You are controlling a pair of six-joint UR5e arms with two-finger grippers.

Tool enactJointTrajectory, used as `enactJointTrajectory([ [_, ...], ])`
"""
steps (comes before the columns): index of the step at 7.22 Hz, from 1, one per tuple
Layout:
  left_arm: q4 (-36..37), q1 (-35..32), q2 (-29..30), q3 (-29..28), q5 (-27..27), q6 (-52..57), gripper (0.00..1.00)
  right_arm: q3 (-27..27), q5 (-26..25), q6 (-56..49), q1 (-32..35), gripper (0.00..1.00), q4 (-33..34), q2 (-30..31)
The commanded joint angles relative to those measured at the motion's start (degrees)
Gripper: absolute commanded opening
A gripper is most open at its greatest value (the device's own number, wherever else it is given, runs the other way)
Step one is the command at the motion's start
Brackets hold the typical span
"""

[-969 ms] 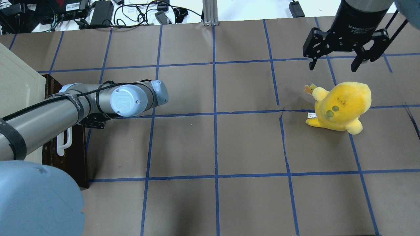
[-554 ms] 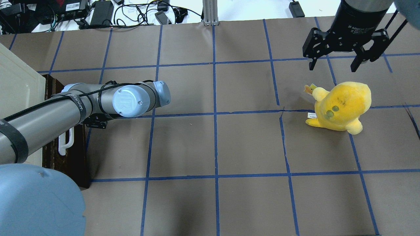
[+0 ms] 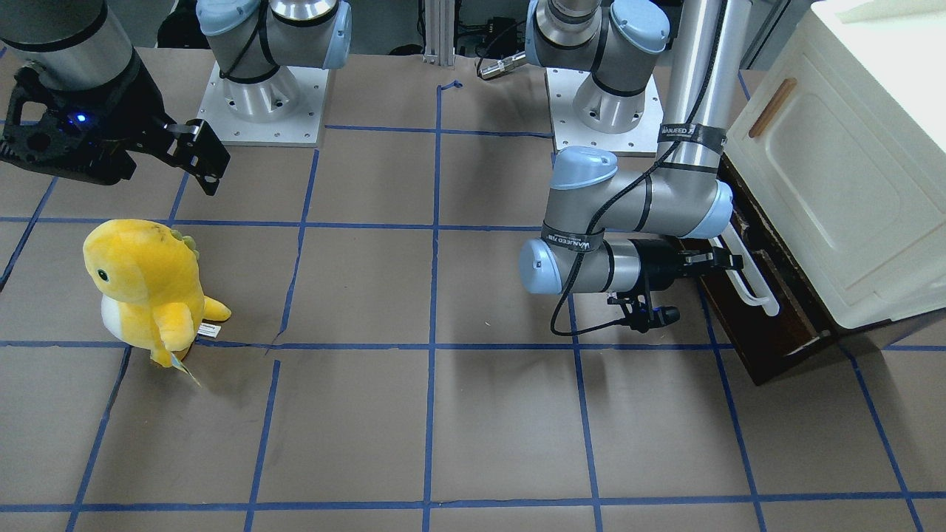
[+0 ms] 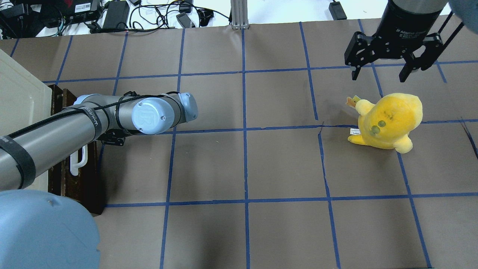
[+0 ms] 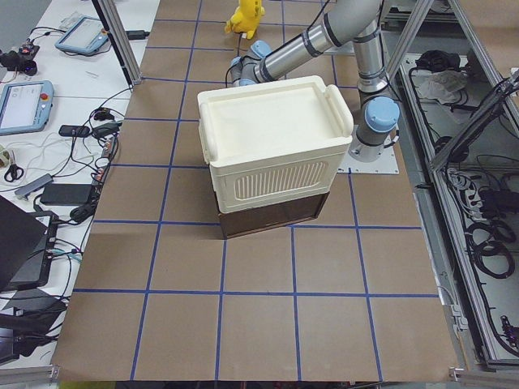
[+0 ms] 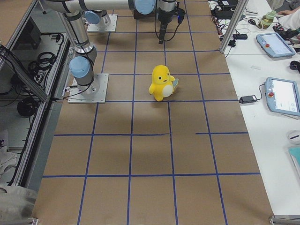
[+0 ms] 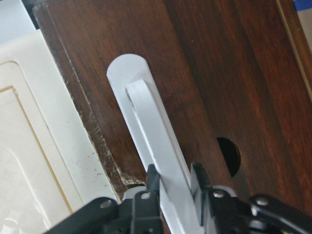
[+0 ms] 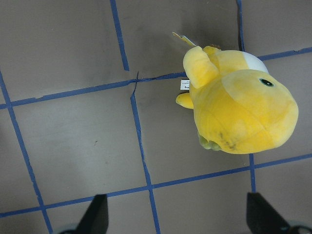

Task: Pull drawer sideways
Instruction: 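Pull the handle with the left gripper, sliding the drawer outward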

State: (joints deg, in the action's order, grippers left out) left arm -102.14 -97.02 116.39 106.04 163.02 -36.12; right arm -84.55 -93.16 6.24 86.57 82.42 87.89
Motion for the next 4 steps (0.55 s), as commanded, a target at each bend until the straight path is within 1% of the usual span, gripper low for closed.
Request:
enactJointTrajectory([
  [1, 0.01, -0.53, 0.06, -0.04, 0.01, 0.09, 0.2, 0.0, 0.0, 0.0, 0.0, 1.0, 0.02, 0.0],
  [4, 0.01, -0.97, 0.15, -0.04, 0.1, 0.09, 0.19, 0.0, 0.0, 0.0, -0.08, 1.0, 0.02, 0.0],
])
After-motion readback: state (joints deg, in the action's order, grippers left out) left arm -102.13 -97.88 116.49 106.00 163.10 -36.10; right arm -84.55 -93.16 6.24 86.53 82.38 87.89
